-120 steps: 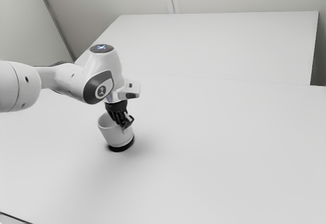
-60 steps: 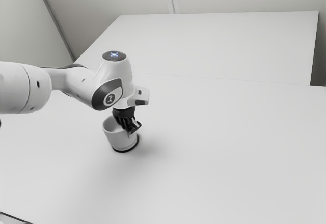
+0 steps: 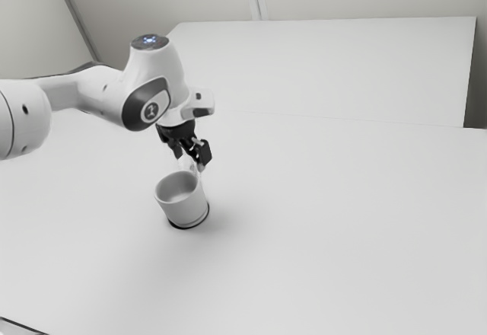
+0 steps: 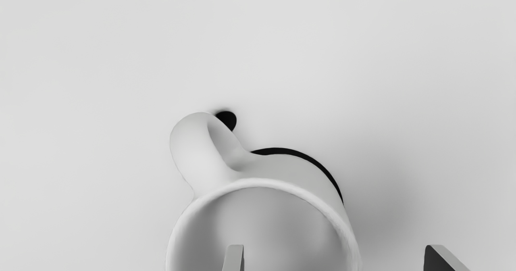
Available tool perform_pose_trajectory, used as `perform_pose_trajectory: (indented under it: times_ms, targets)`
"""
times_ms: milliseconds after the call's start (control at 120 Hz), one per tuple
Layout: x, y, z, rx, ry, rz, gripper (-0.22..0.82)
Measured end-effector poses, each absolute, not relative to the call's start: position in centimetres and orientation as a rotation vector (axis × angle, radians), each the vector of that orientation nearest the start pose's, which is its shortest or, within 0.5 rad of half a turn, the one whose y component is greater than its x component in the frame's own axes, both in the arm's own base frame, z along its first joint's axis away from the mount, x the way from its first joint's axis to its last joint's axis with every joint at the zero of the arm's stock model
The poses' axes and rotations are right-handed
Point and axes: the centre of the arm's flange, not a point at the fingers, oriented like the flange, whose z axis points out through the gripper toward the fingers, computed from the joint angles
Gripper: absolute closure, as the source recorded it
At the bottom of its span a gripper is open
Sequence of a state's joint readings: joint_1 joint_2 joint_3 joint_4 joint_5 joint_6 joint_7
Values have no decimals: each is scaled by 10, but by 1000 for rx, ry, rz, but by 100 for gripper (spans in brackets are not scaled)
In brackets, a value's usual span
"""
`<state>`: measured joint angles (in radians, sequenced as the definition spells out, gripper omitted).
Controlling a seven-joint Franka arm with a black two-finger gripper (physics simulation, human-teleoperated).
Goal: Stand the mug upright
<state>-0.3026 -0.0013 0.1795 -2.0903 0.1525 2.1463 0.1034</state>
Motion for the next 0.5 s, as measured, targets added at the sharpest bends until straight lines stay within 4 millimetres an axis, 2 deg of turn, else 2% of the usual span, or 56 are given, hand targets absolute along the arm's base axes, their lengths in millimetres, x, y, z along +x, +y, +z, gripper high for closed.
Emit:
perform_pose_trajectory:
  times_ms: [108, 283, 375, 500]
  targets:
    - [589, -64, 479, -2997, 404, -141, 9]
    - [622, -72, 555, -3027, 398, -176, 5]
    - [625, -55, 575, -3057, 372, -147, 4]
    - [613, -34, 596, -3095, 359, -118, 3]
